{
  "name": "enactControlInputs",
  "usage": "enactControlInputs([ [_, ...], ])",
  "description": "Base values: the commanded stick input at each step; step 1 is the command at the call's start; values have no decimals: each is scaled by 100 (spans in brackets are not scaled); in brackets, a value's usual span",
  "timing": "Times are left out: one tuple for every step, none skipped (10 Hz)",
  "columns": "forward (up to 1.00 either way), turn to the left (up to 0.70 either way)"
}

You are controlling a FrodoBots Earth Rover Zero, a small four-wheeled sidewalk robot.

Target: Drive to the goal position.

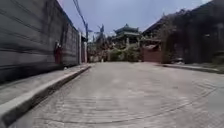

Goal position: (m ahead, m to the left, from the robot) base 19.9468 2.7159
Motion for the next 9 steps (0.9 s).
enactControlInputs([
  [100,0],
  [100,0],
  [100,0],
  [100,0],
  [100,0],
  [100,0],
  [100,0],
  [100,0],
  [100,0],
])
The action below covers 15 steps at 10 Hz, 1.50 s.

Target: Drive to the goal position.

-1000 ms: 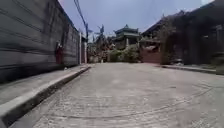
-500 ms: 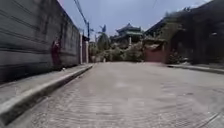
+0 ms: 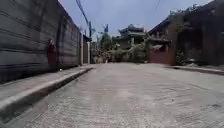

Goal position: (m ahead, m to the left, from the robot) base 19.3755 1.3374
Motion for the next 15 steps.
enactControlInputs([
  [100,0],
  [100,0],
  [100,0],
  [100,0],
  [100,0],
  [100,0],
  [100,0],
  [100,0],
  [100,0],
  [100,0],
  [100,0],
  [100,0],
  [100,0],
  [100,0],
  [100,-1],
])
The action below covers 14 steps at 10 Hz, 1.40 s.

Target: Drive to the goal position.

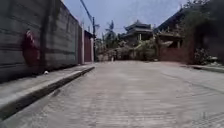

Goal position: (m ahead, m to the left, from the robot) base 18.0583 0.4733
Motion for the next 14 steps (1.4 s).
enactControlInputs([
  [100,-7],
  [100,-18],
  [100,-38],
  [100,-29],
  [100,0],
  [100,0],
  [100,0],
  [100,0],
  [100,0],
  [100,0],
  [100,0],
  [100,0],
  [100,0],
  [100,0],
])
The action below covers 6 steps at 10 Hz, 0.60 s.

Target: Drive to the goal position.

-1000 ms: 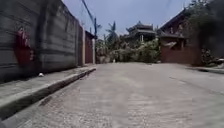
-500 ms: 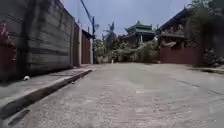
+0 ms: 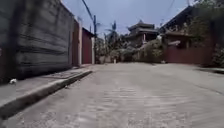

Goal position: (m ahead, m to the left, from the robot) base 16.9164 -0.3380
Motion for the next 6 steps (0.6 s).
enactControlInputs([
  [100,0],
  [100,0],
  [100,0],
  [100,0],
  [100,0],
  [100,0],
])
